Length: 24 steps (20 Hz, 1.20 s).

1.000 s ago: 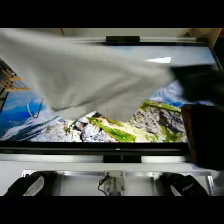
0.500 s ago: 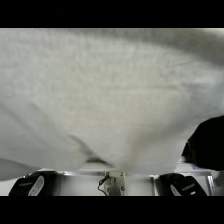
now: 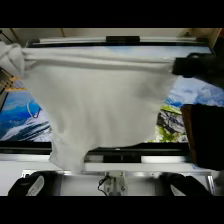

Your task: Fold the shirts.

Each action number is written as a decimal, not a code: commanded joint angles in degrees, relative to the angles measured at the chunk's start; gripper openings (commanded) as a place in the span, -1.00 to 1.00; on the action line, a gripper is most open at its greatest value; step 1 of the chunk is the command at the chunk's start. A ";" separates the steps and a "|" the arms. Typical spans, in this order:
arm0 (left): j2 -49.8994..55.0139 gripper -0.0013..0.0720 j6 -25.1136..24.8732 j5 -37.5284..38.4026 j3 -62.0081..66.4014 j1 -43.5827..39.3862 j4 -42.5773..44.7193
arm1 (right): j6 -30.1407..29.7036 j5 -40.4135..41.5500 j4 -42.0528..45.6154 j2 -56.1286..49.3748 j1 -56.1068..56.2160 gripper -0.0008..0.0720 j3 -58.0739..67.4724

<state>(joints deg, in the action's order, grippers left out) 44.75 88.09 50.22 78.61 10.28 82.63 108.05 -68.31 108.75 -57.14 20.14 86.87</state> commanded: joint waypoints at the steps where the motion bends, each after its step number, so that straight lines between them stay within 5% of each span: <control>1: 7.54 -0.86 -0.44 -7.23 -5.35 0.04 -0.42 | 3.45 8.02 2.16 -13.75 -0.04 -0.77 0.09; 6: 19.93 -0.86 -0.44 -12.70 -5.35 0.04 -5.22 | 16.92 25.38 2.27 -25.11 -1.22 -0.77 0.09; 9: 26.08 -0.86 -0.44 -13.86 -5.35 -0.96 -11.43 | 21.59 28.83 2.05 -29.07 -4.90 -0.77 0.09; 15: 37.99 -0.85 -0.42 -12.04 -5.35 -9.33 -13.70 | 19.93 25.46 -16.76 -39.41 -8.90 -0.78 0.09; 16: 39.17 -0.78 -0.13 -10.47 -5.29 -10.29 -13.70 | 18.27 25.46 -21.42 -40.70 -8.92 -0.77 0.09; 17: 39.78 -0.47 0.00 -7.39 -4.83 -10.51 -13.60 | 15.78 25.51 -24.57 -41.13 -8.98 -0.77 0.09; 18: 39.80 0.04 -0.02 -3.65 -3.96 -9.90 -12.74 | 12.31 25.18 -25.70 -40.94 -9.25 -0.45 0.35; 19: 39.71 0.70 -0.04 0.96 -2.29 -8.61 -11.06 | 9.68 23.82 -25.77 -40.33 -9.73 0.34 1.03; 20: 39.71 0.87 -0.04 6.73 0.09 -6.71 -8.76 | 5.79 21.31 -25.75 -39.21 -10.51 0.60 1.97; 24: 39.32 0.60 -3.65 32.22 4.52 5.42 -5.25 | -6.38 6.67 -25.81 -32.74 -16.55 0.59 3.34</control>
<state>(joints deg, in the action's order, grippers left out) 83.90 86.43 63.83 80.93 9.17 74.98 111.31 -51.57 84.99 -93.06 7.03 89.43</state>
